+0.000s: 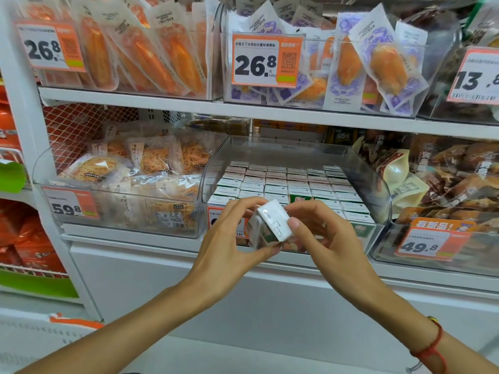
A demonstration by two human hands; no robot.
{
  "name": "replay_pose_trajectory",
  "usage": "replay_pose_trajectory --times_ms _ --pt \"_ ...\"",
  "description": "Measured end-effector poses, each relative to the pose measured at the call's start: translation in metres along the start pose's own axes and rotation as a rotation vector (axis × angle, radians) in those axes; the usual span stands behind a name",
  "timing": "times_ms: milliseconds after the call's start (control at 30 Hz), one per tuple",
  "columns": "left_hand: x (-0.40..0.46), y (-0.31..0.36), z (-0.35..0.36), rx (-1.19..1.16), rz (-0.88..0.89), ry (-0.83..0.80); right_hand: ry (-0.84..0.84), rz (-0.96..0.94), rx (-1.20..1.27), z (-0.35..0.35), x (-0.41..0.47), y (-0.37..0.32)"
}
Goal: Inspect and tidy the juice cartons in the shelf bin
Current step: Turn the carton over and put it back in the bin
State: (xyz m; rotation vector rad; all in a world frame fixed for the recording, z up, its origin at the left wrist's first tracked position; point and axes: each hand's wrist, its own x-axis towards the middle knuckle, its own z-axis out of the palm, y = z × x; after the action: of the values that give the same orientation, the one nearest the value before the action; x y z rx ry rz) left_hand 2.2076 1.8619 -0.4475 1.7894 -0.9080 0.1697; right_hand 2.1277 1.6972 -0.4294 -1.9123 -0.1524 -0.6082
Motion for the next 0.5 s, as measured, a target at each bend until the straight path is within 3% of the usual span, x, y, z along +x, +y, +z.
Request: replay_pose_trajectory --times_ms 300,500 --pt "0.007 -0.003 -0.016 -0.497 -0.587 -0.024 -0.255 -0.112 -0.368 -0.004 -0.002 0.010" --pt "0.004 -0.006 -0.021 -0.558 -0.828 -0.220 -0.168 -0.006 -0.170 0.003 0.000 0.006"
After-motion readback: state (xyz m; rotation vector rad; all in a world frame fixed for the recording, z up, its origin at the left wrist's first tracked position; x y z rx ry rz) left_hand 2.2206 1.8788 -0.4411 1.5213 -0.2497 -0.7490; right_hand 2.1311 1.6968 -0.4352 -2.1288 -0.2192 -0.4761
